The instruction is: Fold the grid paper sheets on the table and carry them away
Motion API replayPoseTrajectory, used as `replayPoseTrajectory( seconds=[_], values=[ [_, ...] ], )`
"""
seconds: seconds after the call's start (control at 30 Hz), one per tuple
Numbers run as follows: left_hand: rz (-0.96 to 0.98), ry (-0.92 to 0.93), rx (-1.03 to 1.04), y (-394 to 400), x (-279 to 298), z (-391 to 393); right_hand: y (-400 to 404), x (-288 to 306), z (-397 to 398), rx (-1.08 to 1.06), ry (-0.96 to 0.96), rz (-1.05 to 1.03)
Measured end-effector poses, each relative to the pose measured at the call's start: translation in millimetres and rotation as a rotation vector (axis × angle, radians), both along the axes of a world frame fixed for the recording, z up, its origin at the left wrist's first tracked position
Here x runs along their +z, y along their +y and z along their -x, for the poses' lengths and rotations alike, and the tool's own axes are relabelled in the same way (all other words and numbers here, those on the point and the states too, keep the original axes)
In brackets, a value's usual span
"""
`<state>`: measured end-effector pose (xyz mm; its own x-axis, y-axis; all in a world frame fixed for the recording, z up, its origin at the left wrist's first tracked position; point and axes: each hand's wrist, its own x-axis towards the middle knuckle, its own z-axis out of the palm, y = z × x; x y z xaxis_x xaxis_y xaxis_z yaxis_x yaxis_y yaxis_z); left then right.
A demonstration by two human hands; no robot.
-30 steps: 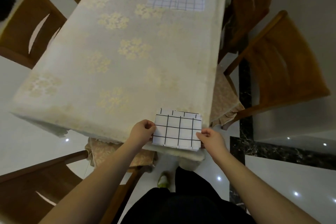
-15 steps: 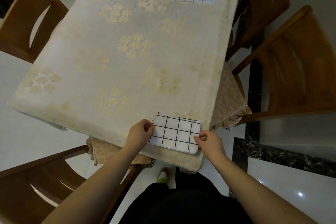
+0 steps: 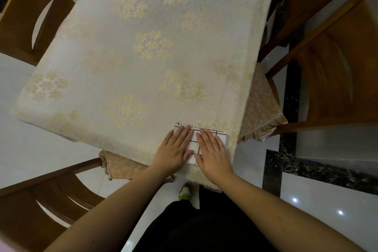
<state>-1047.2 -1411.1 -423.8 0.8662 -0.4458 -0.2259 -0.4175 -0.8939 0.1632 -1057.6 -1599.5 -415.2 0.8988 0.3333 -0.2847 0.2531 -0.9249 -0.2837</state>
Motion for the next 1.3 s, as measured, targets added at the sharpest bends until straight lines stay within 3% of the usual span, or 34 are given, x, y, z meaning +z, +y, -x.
replayPoseTrajectory(
  seconds=[0.33, 0.67, 0.73, 0.83, 1.13, 1.3],
  values=[
    [-0.082, 0.089, 0.084, 15, -5, -6, -23, -8, 6, -0.062, 0.075, 0.106],
    [-0.143, 0.251, 0.01, 22, 22, -23, -28, 23, -1, -0.058, 0.19, 0.099],
    [-0.087, 0.203, 0.038, 23, 36, -26, -25, 42, 0, -0.154, 0.176, 0.069],
    [0.049, -0.011, 0.056, 27, 67, -15, -10, 77, 17, -0.253, 0.128, -0.021],
    [0.042, -0.221, 0.017, 72, 124, 61, 39, 144, 68, -0.148, 0.199, 0.039],
    [0.002, -0.235, 0.055, 98, 142, 95, 56, 167, 102, -0.073, 0.182, 0.048]
  ],
)
